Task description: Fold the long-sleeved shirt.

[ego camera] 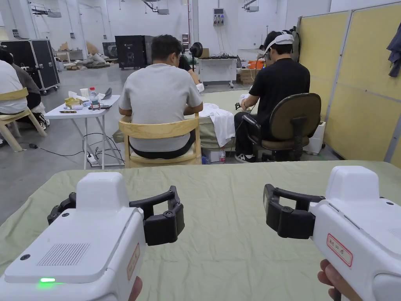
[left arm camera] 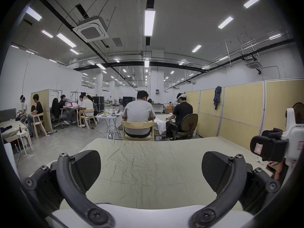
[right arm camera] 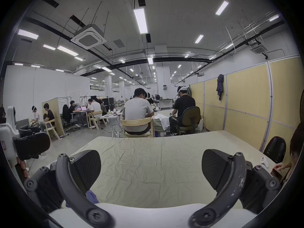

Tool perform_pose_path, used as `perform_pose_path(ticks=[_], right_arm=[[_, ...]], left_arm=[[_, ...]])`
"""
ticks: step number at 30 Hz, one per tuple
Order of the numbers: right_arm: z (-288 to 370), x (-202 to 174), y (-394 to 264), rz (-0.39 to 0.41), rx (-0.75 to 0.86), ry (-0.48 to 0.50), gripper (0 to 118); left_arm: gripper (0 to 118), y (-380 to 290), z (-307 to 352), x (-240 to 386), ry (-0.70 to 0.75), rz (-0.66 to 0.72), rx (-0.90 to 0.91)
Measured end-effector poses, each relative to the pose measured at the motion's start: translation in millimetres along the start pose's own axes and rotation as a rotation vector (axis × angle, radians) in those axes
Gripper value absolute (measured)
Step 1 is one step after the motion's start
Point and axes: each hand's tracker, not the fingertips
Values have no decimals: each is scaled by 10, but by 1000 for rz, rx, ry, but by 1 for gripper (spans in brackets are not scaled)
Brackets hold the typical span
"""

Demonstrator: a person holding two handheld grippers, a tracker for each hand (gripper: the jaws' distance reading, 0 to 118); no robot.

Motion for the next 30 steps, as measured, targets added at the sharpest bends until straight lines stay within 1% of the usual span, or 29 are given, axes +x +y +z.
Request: perform_pose_path(ticks=[5,9,12,19,30], right_arm=[[8,7,6,12,-2,-7,118],[-3,42,-2,-9,-14,-9,118],[2,43,-4,10,-8,-31,118],[12,42,4,8,1,-16,118],[9,26,12,8,5,-25,118]], left_arm=[[118,-4,3,13,8,-18,5],[118,-10,-8,15,27,-20,5],[118,-13,-6,17,24,-21,1],[118,-3,2,29,31,-23,12],[118,3,-3,5,24,-20,5]])
